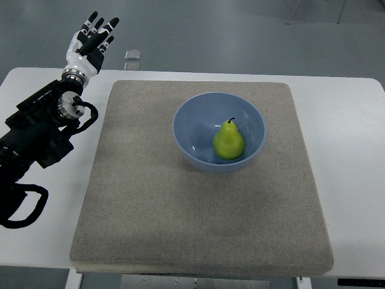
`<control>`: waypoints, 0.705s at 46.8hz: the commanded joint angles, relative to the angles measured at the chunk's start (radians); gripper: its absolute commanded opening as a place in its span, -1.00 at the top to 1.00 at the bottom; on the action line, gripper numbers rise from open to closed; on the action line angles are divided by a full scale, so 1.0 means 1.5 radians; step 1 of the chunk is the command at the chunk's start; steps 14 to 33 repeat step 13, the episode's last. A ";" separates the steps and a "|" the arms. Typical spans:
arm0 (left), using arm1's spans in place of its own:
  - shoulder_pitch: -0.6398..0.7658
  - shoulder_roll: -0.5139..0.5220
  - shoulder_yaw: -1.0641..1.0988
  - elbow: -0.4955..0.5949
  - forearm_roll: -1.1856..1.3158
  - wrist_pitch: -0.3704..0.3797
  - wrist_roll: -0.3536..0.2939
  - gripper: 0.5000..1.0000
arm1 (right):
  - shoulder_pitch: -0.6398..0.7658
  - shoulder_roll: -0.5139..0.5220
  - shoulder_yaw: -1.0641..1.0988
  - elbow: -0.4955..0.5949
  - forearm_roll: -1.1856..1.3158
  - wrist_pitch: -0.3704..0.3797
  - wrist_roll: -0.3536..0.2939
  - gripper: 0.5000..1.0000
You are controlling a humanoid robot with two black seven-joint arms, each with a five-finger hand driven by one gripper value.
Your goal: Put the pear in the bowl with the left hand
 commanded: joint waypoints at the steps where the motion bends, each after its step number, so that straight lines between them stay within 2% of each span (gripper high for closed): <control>1: -0.003 -0.003 0.000 -0.001 0.000 0.000 0.000 -0.96 | 0.000 0.000 0.000 0.000 0.001 -0.003 0.000 -0.69; 33: -0.006 -0.002 -0.001 0.000 0.000 0.000 0.000 -0.96 | 0.000 0.000 0.000 0.003 -0.001 0.000 0.000 -0.69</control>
